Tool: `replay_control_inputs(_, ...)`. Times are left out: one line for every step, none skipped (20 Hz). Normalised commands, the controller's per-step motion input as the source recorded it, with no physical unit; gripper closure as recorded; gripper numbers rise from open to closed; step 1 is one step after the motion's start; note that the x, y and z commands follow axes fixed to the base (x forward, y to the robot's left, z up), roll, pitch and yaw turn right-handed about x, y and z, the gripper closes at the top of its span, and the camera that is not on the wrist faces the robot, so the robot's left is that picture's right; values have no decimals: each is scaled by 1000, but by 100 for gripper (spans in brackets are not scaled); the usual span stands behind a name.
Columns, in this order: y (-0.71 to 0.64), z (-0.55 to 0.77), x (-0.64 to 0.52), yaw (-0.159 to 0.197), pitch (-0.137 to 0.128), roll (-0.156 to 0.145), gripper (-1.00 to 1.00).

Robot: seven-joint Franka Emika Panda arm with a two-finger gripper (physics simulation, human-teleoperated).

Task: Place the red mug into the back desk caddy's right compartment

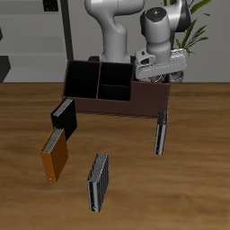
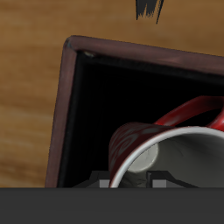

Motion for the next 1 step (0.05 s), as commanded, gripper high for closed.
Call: replay_control_inputs(-201,124,105,-35,-19,-34,-100)
